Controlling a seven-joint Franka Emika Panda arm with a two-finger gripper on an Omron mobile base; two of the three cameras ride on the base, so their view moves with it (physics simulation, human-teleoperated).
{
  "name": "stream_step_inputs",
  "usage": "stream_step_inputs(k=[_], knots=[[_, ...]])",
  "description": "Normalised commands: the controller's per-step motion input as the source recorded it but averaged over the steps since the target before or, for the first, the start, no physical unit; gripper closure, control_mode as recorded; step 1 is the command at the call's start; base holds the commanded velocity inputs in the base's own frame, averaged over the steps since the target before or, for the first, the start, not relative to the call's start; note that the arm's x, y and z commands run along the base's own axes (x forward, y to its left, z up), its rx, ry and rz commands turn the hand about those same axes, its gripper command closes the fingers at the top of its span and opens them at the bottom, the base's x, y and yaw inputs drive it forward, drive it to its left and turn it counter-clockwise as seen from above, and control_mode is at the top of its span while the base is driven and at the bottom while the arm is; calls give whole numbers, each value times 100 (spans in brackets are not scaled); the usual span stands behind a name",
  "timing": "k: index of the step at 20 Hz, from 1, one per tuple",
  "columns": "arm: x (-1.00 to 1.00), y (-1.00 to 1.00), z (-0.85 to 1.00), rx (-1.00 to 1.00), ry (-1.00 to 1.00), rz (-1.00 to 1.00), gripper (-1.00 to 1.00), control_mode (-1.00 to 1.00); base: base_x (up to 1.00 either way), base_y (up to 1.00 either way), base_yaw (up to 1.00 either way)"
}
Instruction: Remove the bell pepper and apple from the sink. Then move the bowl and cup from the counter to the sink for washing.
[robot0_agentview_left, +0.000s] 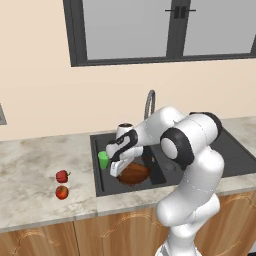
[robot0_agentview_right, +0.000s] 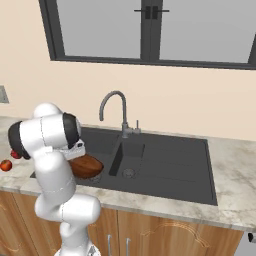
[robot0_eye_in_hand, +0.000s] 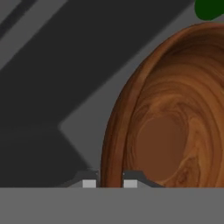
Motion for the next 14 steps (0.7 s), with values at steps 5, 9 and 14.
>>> stream_step_inputs(k=[5, 9, 14], knots=[[22, 3, -17, -5, 0, -3, 100, -100, 0, 0, 0], [27, 0, -18, -7, 0, -5, 100, -100, 0, 0, 0], [29, 0, -20, -9, 0, -6, 100, -100, 0, 0, 0]])
